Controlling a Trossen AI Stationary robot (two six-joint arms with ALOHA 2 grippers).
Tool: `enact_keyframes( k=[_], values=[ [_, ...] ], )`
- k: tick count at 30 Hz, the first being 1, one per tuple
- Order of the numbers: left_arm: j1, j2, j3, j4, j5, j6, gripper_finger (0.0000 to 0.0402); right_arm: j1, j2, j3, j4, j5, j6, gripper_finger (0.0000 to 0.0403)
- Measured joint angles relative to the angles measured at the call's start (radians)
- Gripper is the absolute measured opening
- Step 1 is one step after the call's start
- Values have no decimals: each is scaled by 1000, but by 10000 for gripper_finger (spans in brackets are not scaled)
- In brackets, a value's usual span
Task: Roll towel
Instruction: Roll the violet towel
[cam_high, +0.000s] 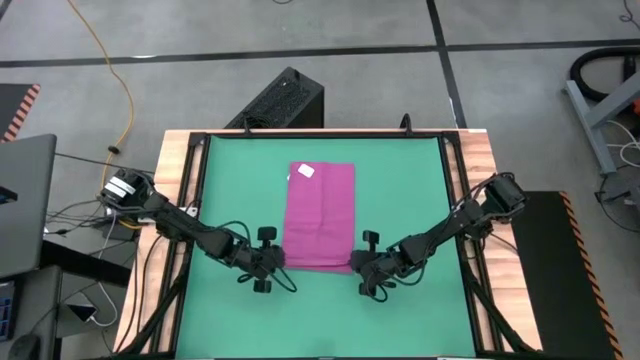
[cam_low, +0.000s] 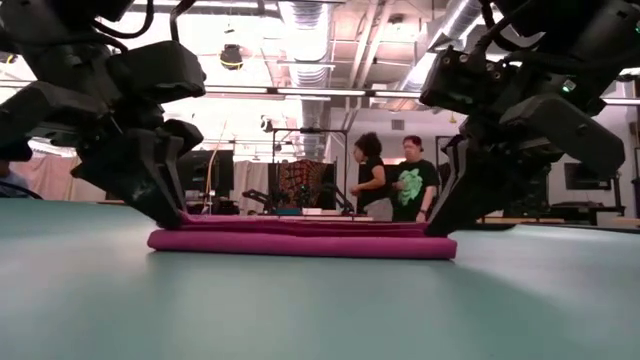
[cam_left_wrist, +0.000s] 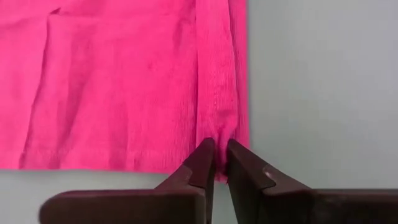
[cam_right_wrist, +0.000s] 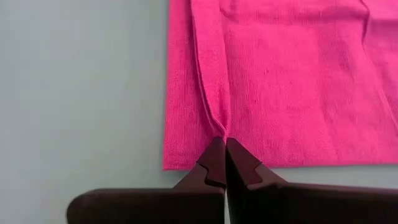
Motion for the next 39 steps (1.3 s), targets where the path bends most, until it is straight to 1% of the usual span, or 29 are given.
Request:
enact_keyframes(
  k=[4,9,12,15,21,23,25,28,31,37,39],
  values=[
    [0,0,0,-8,20,-29,71,2,9,0,-6,-20,3,9],
    [-1,-1,0,-19,32,-22,130,2,9,0,-5,-22,2,9],
    [-1,-15,0,-49,0,-18,147,2,9,0,-7,-22,2,9],
    [-1,-46,0,-88,-30,-13,149,2,9,0,-12,-22,1,9],
    [-2,-129,0,-130,-118,16,134,2,9,0,-18,-22,-1,9],
    [-6,-146,0,-92,-129,49,128,2,9,0,-18,-22,-1,9],
    [-13,-145,0,-20,-119,117,122,2,9,0,-18,-22,-2,9],
    [-10,-103,1,60,-60,209,106,2,9,0,-20,-22,-2,9],
    [0,-47,0,99,-53,246,79,2,9,0,-29,-22,-2,9],
    [18,72,0,165,-46,248,14,7,9,0,-42,-22,-1,9],
    [24,101,0,166,-47,226,4,8,9,0,-43,-24,-1,9]
  ],
)
